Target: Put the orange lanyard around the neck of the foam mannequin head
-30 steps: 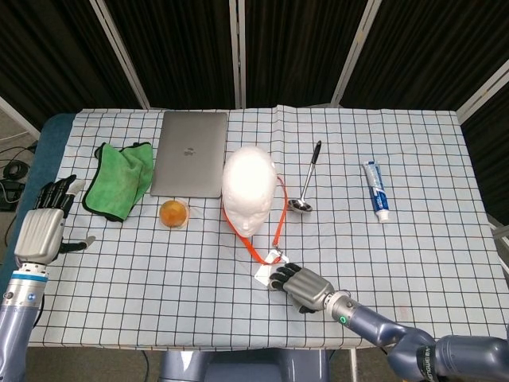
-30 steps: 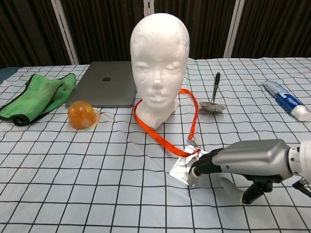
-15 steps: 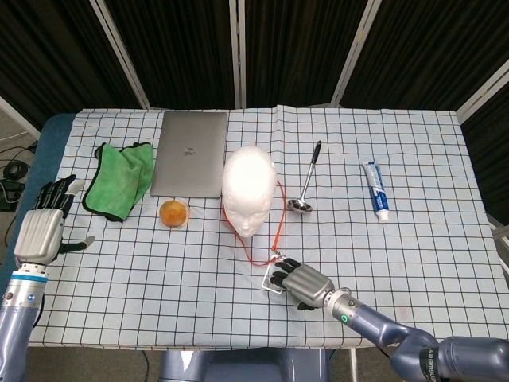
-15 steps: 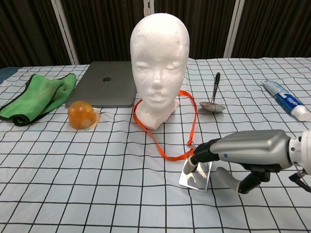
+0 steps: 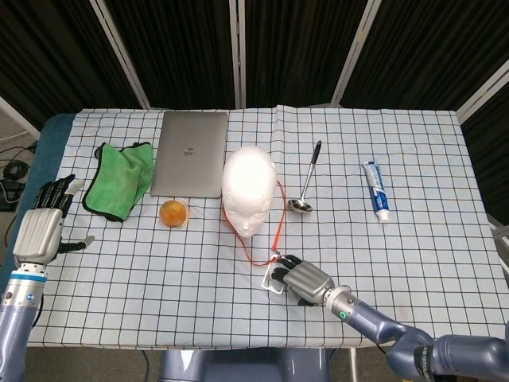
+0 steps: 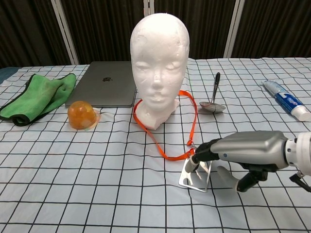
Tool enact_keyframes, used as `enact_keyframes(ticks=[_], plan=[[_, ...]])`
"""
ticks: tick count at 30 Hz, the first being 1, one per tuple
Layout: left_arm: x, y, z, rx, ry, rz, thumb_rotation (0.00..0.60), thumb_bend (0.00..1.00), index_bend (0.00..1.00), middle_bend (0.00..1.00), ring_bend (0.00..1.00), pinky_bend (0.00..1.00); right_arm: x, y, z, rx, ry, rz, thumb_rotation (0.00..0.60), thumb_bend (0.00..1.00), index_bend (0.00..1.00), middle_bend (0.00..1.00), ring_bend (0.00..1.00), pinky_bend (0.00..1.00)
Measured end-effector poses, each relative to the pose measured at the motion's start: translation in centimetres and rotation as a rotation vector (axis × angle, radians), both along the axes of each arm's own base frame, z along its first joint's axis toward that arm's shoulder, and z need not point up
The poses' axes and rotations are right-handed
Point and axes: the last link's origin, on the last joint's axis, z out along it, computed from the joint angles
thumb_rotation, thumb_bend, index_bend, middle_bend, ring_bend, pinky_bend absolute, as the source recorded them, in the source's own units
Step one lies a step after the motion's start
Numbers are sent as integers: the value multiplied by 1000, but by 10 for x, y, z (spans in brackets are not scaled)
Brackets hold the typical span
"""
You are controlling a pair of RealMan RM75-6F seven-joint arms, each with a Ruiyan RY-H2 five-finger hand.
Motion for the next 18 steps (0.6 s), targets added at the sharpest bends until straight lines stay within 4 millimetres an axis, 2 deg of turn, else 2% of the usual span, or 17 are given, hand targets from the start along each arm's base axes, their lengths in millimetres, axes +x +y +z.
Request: enact_keyframes(ticks=[18], plan=[[0, 0, -3, -10, 3, 2, 600, 16, 0, 0, 0, 0, -15, 36, 4, 116, 58, 49, 600, 854, 211, 184, 8, 0]])
